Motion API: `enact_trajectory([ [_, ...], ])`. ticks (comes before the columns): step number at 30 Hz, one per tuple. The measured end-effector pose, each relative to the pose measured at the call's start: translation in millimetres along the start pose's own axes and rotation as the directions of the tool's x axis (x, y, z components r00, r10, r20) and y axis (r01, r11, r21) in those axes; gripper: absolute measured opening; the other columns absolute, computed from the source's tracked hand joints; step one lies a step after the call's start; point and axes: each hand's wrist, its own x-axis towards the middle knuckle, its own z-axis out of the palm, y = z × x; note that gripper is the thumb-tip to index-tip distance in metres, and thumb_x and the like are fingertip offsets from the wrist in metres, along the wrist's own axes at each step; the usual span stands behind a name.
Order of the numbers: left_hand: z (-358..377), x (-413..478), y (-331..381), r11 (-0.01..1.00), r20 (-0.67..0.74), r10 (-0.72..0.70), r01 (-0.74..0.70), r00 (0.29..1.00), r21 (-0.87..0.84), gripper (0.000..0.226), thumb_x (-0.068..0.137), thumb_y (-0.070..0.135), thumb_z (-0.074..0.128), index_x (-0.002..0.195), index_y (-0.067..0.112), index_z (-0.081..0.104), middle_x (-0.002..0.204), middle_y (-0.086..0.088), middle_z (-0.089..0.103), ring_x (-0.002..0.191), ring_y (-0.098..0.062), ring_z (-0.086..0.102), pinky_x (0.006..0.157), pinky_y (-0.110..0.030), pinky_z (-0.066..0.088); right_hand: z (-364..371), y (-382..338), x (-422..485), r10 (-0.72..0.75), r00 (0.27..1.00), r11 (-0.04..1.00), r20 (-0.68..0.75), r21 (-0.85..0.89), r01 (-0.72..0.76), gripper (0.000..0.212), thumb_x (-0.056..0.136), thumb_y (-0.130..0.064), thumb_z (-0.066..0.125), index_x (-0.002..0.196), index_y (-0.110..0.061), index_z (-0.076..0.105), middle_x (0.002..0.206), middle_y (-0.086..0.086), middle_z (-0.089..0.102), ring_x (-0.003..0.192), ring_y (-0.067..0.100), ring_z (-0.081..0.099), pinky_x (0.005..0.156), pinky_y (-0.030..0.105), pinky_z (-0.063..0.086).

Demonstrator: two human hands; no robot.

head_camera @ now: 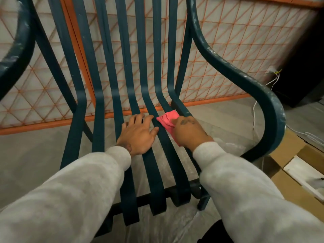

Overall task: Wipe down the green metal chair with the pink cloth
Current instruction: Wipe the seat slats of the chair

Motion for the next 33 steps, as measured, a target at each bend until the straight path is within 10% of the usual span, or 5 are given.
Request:
enact_trajectory([
  [5,-3,-1,2,1.0,0.021,-0.011,0.011,1.0,-0.002,0.058,0.101,0.057,0.029,0.152,0.03,0.027,0.161,-0.002,0.022,0.149,-0.026,0.016,0.118,-0.053,0.017,12,23,-58,-0.053,0.995,0.998,-0.084,0.011,0.054,0.018,0.096,-0.017,0.05,0.114,-0.02,0.055,0.099,0.003,0.055,0.104,0.027,0.053,0.085,0.036,0.05],
  [33,-4,-1,2,0.999,-0.015,-0.001,0.0,1.0,-0.046,0.054,0.101,0.053,0.033,0.148,0.028,0.034,0.155,-0.001,0.032,0.145,-0.024,0.023,0.117,-0.05,0.024,-7,-12,-12,0.02,1.0,0.988,-0.023,-0.155,-0.024,0.038,0.093,-0.023,0.063,0.127,-0.013,0.05,0.125,0.01,0.057,0.115,0.029,0.056,0.091,0.035,0.048],
])
